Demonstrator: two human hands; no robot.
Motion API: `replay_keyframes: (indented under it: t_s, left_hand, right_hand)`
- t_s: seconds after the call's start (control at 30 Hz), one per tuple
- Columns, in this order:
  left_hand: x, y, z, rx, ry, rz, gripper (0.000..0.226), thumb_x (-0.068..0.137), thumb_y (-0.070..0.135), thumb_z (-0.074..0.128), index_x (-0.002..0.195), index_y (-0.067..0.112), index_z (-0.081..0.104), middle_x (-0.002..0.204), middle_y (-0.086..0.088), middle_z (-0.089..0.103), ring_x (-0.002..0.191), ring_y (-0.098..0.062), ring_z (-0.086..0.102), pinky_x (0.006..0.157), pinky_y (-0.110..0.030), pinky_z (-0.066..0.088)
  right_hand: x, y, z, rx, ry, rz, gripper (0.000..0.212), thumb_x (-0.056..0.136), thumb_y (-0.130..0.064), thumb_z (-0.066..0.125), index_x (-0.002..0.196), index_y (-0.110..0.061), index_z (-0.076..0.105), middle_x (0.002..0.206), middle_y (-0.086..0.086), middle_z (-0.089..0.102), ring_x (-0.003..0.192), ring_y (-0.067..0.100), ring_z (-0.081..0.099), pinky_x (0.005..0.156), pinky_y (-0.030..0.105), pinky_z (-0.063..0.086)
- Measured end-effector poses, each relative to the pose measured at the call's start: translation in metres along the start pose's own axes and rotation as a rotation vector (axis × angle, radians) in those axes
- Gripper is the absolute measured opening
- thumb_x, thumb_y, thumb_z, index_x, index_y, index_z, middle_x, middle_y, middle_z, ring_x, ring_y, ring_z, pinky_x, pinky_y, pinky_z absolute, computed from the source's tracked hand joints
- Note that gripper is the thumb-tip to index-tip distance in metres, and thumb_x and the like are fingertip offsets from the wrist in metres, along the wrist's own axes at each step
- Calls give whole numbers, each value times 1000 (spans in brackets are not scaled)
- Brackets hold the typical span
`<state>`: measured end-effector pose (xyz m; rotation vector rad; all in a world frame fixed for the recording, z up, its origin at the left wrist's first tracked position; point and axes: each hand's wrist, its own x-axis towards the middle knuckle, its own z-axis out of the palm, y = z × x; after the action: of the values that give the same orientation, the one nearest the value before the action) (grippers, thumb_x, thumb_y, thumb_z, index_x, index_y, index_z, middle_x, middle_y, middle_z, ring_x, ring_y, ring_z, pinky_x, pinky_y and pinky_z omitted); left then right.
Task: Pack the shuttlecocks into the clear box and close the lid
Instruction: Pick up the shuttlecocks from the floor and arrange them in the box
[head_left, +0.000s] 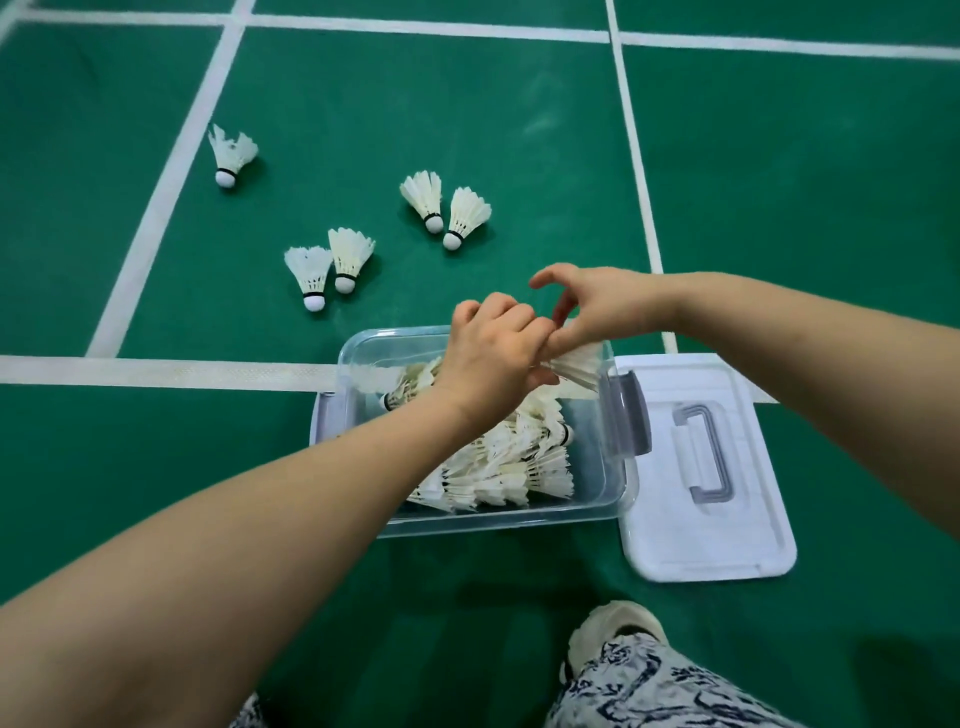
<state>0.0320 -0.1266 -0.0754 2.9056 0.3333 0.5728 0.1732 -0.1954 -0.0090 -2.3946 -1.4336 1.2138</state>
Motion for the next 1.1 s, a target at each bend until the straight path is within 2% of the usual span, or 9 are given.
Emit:
replay_keyframes:
  t_s: [0.07, 0.13, 0.23, 0.37, 0.47, 0.8, 0.9, 1.0, 1.1]
  left_hand:
    - [-2, 1, 3, -50, -63, -137, 42, 61, 39, 76, 93, 13, 67, 81, -2, 66, 88, -28, 58, 75, -37, 29]
    - [-6, 7, 4, -63, -156, -230, 46, 72, 41, 71, 110, 16, 63, 95, -2, 67, 101, -29, 52, 81, -40, 29]
    - [-11, 13, 9, -21, -248, -253, 55, 82, 45, 59, 131, 22, 47, 111, 2, 63, 112, -26, 43, 87, -39, 24]
    - [-11, 20, 11, -102, -190, -260, 51, 85, 42, 58, 129, 17, 50, 115, 1, 64, 115, -25, 43, 86, -39, 23]
    - [-5, 23, 14, -97, -231, -273, 48, 88, 43, 53, 129, 18, 47, 122, 3, 60, 121, -22, 37, 87, -37, 18]
    - [-13, 14, 15, 188, -403, -291, 40, 85, 41, 53, 114, 15, 48, 123, -4, 37, 117, -25, 31, 93, -39, 26]
    - [-12, 19, 11, 216, -425, -292, 54, 82, 45, 57, 124, 17, 38, 128, -5, 32, 120, -26, 29, 96, -41, 26]
    - [-17, 24, 11, 166, -456, -197, 74, 82, 51, 56, 143, 31, 18, 143, -8, 22, 130, -28, 21, 102, -43, 20]
    - [-19, 26, 14, 111, -455, -43, 56, 88, 45, 51, 139, 35, 31, 149, -8, 20, 136, -28, 17, 106, -47, 15]
  right_hand:
    - [1, 5, -8, 86, 61, 11, 78, 75, -41, 71, 139, -24, 30, 113, 0, 58, 103, 17, 53, 87, 23, 36]
    - [1, 9, -11, 178, 115, 22, 71, 77, -42, 69, 137, -24, 34, 113, 1, 57, 103, 17, 55, 91, 26, 40]
    - [1, 12, -8, 199, 120, 22, 65, 79, -41, 66, 135, -24, 38, 111, 0, 57, 101, 17, 56, 88, 24, 39]
    - [3, 14, -3, 173, 114, 19, 62, 80, -42, 65, 134, -25, 39, 109, -1, 57, 99, 16, 54, 85, 22, 35]
    - [4, 14, -4, 216, 146, 23, 59, 81, -41, 65, 132, -24, 42, 109, -1, 58, 99, 16, 54, 85, 22, 36]
    - [4, 20, -2, 249, 194, 39, 52, 82, -42, 63, 128, -25, 47, 111, 0, 57, 100, 16, 52, 85, 22, 35]
    - [4, 21, -1, 244, 179, 46, 52, 82, -42, 63, 128, -25, 48, 116, 2, 58, 105, 17, 53, 88, 24, 37]
    - [5, 21, -1, 240, 173, 55, 51, 82, -42, 63, 127, -24, 49, 119, 3, 57, 110, 19, 53, 94, 27, 38]
    - [8, 22, 0, 257, 185, 54, 48, 82, -41, 63, 124, -24, 51, 114, 1, 57, 107, 17, 53, 96, 27, 39]
